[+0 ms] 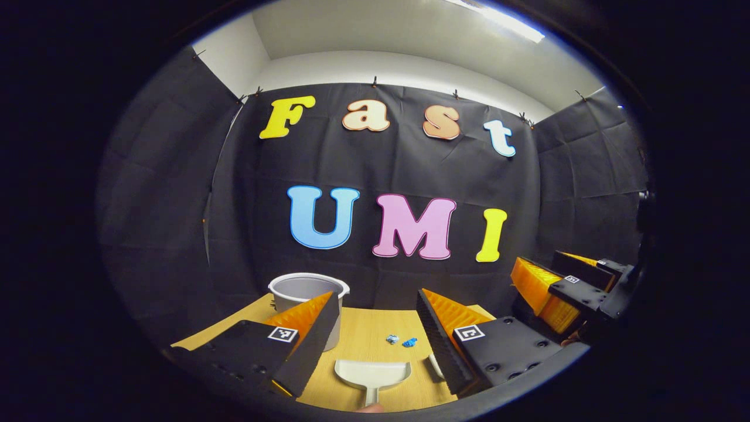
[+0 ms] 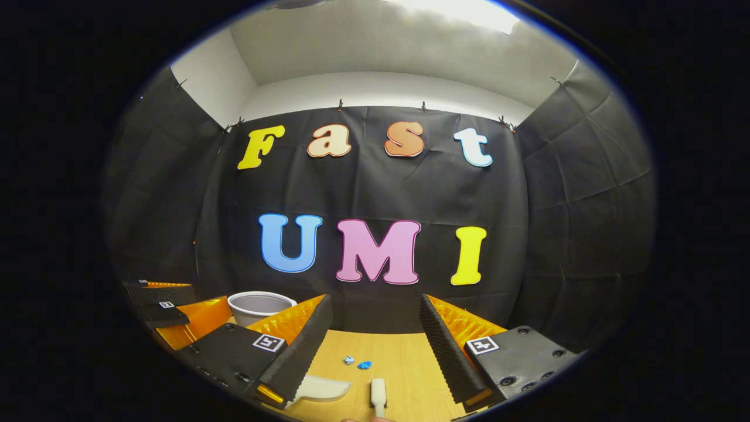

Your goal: Pick up the small broom and dustpan from the desktop, sweep the trash into the dustpan with the broom, and then empty the trash into the garbage bin.

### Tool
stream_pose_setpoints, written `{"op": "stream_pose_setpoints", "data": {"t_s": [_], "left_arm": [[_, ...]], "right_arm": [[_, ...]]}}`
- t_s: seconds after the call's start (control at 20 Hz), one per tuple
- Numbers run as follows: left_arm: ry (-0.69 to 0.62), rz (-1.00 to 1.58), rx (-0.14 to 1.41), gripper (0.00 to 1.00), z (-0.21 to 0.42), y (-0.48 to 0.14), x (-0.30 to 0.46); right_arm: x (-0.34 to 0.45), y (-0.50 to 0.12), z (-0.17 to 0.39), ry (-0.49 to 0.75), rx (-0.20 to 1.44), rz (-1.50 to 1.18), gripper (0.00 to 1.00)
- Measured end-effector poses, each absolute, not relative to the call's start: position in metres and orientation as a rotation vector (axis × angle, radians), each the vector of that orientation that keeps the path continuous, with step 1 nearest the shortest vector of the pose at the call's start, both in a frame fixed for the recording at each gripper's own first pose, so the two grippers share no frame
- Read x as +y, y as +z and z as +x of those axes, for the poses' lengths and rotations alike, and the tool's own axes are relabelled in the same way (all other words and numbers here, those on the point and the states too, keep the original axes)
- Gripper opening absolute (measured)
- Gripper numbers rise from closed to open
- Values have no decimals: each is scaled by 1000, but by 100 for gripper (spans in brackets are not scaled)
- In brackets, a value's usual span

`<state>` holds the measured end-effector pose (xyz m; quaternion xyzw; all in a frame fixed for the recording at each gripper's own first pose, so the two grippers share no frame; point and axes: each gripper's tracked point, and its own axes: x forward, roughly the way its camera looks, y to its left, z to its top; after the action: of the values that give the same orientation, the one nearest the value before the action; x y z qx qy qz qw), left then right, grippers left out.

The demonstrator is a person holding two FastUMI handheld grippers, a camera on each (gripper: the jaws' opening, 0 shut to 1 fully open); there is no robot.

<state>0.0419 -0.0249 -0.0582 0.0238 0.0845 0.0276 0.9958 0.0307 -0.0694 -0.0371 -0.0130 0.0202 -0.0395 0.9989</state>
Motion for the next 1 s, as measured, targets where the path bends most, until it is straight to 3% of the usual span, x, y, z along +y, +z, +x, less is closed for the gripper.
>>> {"op": "stream_pose_setpoints", "data": {"t_s": [0.4,0.75,1.0], "left_arm": [[65,71,352,80,49,-130,-32],[52,151,544,80,55,-235,-35],[60,175,835,81,41,-327,-23]], "right_arm": [[-88,-49,32,-106,56,-62,96],[-118,-63,35,-132,47,-127,97],[-137,-81,45,-132,54,-168,97]]}}
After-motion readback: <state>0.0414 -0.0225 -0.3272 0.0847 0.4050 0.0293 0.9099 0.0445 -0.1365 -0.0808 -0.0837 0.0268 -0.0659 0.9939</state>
